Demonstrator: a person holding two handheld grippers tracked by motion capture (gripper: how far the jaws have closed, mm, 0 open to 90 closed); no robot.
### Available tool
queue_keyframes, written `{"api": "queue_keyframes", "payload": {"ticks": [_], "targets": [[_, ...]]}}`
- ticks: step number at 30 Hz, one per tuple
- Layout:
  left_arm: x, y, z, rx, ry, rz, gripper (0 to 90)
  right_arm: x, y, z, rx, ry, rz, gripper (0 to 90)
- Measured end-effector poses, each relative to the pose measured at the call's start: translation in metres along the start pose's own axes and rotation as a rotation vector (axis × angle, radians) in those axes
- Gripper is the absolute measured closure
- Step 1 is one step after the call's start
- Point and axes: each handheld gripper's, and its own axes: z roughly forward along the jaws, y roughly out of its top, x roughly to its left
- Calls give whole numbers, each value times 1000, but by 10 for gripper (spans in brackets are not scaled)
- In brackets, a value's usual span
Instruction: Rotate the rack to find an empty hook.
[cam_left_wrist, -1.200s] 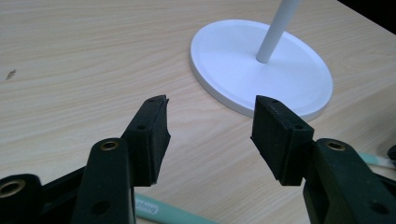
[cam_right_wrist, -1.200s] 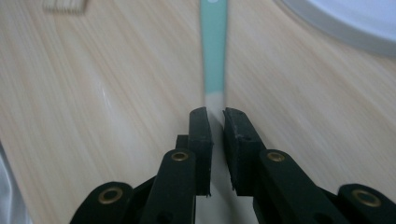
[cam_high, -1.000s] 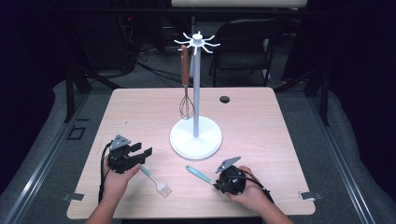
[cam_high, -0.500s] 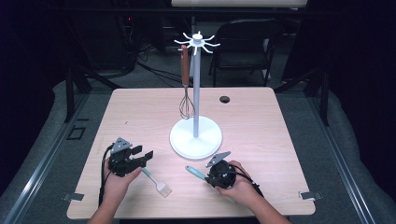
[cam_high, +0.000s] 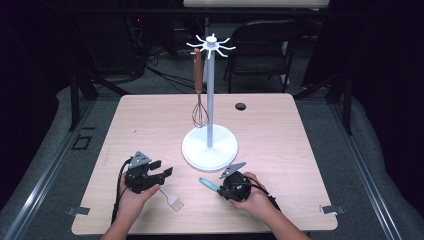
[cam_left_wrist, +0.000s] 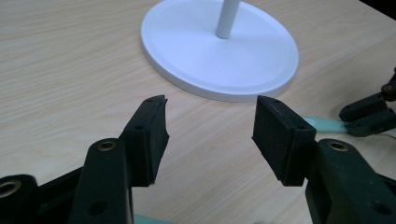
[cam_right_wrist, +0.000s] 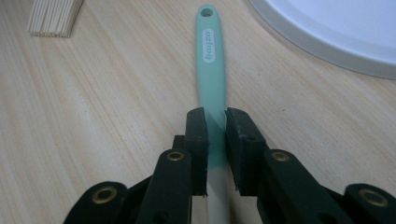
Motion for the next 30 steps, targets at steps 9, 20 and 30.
{"api": "queue_keyframes", "payload": {"ticks": [9,20,30], "targets": [[-17,-3,18,38,-63,48,444,-3,-1,0,-12,23,19,797],[-33,-7,32,72,-107,95,437,-10,-3,-2,-35,58,42,804],[-34,-7,33,81,-107,104,436,0,0,4,-45,-26,-40,721]]}}
